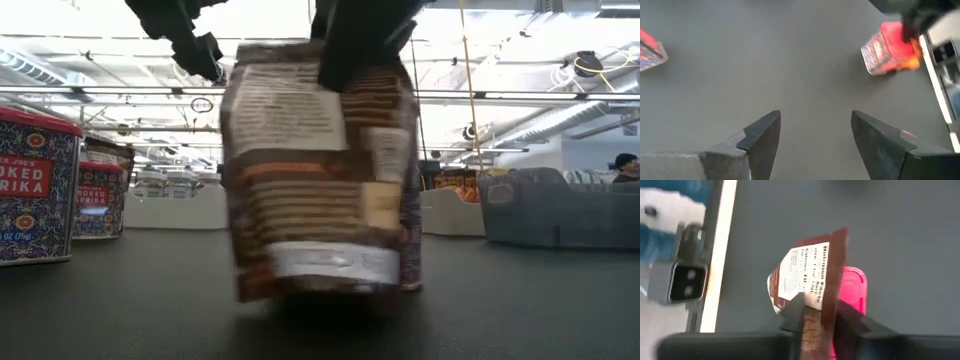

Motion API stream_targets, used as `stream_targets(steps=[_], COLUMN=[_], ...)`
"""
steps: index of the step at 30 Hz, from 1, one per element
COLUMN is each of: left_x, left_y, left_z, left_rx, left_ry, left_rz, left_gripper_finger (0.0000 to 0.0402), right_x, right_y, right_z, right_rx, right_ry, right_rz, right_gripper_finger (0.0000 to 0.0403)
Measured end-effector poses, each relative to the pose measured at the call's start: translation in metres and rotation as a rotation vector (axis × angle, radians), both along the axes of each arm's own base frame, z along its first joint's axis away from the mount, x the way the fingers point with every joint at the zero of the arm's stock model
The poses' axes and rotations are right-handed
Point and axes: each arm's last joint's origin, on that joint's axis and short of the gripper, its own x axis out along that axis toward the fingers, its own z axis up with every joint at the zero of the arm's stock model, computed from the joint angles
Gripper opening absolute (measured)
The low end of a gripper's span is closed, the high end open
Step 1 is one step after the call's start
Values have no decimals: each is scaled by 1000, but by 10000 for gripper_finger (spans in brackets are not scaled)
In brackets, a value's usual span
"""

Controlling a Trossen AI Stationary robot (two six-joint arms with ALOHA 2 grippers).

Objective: Sort spices by type
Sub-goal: Put the orange seasoning bag into the right white bin

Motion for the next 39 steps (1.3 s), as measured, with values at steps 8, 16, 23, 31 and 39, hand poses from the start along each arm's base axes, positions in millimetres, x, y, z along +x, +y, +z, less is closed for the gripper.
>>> stream_targets(steps=[8, 16, 23, 31, 39], left_x=[7, 8, 8, 11, 10], left_y=[2, 3, 3, 4, 14], left_z=[6, 7, 7, 9, 16], left_rx=[-108, -203, -228, -186, -17], left_ry=[-59, -49, -42, -92, -192], left_rz=[226, 338, 382, 397, 203], left_gripper_finger=[247, 247, 247, 247, 247], right_x=[-17, -46, -75, -102, -86], right_y=[18, 18, 16, -14, -82], right_z=[3, 28, 70, 108, 122], right_rx=[-71, -254, -253, -360, -476], right_ry=[20, 42, 5, 14, 25], right_rz=[138, 214, 268, 439, 503], right_gripper_finger=[2, 1, 0, 0, 0])
